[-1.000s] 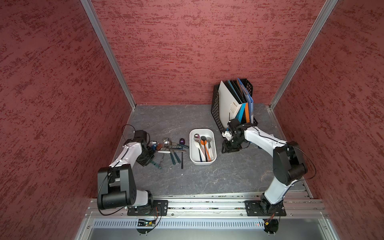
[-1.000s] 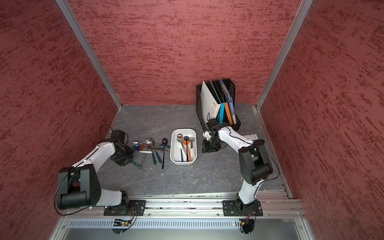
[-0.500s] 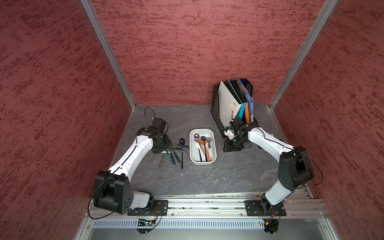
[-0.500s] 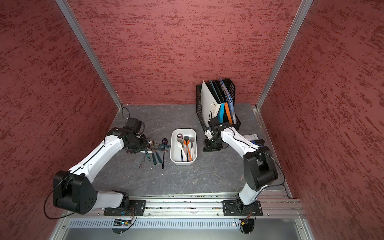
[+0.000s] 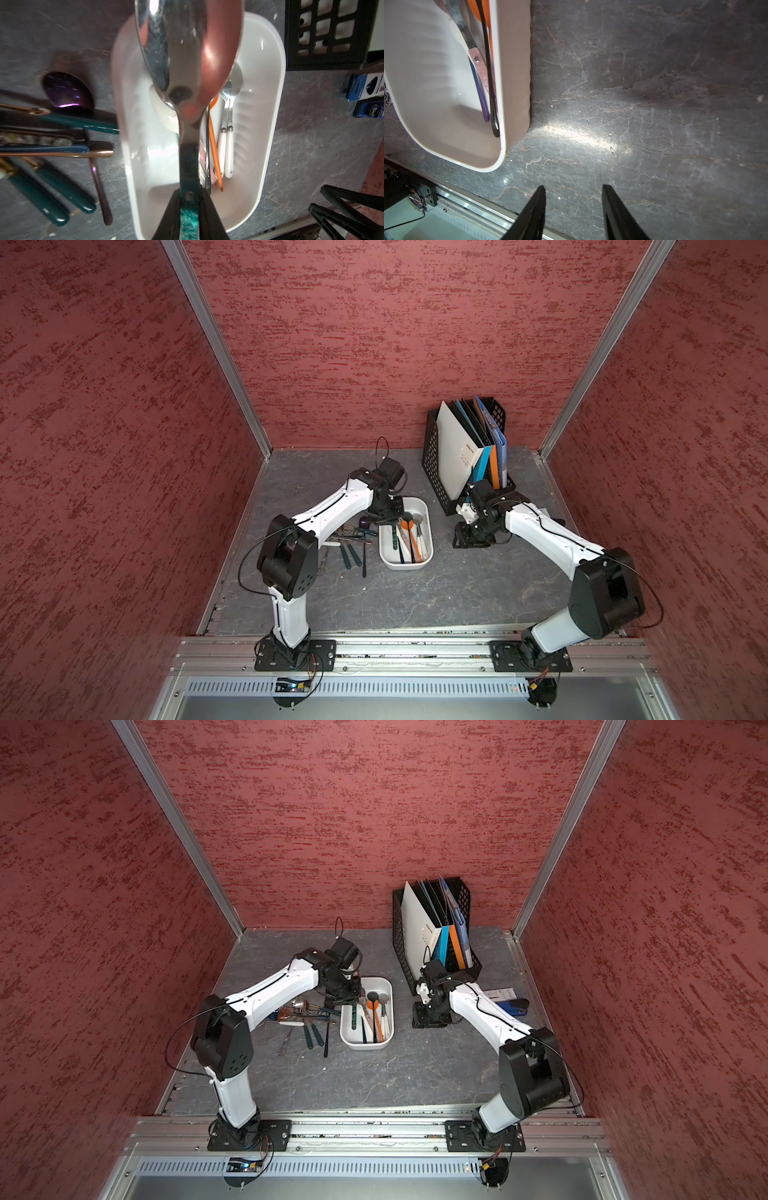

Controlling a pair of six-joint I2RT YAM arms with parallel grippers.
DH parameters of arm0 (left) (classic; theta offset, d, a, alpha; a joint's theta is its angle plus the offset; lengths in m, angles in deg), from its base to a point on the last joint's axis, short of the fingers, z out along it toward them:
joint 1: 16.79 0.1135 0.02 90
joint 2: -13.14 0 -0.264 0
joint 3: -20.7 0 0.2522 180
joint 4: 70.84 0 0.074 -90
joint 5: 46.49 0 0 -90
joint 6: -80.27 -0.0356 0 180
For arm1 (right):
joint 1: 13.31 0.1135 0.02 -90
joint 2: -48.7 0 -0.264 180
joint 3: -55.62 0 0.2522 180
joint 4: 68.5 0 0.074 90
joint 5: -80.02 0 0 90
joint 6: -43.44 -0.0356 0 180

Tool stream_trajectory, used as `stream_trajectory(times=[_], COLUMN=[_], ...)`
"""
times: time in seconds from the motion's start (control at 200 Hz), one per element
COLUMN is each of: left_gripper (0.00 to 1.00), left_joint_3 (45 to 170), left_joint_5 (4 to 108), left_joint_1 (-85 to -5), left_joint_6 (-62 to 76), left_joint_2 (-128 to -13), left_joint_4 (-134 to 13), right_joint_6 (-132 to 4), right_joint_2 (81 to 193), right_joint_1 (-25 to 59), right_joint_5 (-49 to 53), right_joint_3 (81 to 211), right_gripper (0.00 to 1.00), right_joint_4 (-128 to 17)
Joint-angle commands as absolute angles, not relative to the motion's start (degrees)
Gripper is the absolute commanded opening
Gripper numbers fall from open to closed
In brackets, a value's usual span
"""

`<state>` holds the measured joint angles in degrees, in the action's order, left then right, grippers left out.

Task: Put the spoon into the storage box
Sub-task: Pick up the spoon from the center of the board, then place the spoon in the storage box.

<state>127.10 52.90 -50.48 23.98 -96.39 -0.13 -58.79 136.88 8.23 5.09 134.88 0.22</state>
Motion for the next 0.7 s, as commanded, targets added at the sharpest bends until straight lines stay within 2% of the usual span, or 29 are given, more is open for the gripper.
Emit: stream_trajectory(times=[0.0, 0.696], left_gripper=[0.17, 0.18], left_joint_3=[128.6, 131.3], left_joint_5=[55.9, 56.0], left_joint_1=[-50.5, -49.0], left_joint_6=[23.1, 21.1], left_joint_2=[-99.6, -109.5], left_joint_4=[-0.1, 1.1], right_joint_6=[-59.7, -59.0], right_joint_2=[134.9, 135.6], right_joint_1=[8.0, 7.9], right_joint_5=[3.7, 4.2], right_joint_3=[133.6, 129.7], right_gripper=[0.47, 0.47], right_joint_4=[-0.1, -3.2])
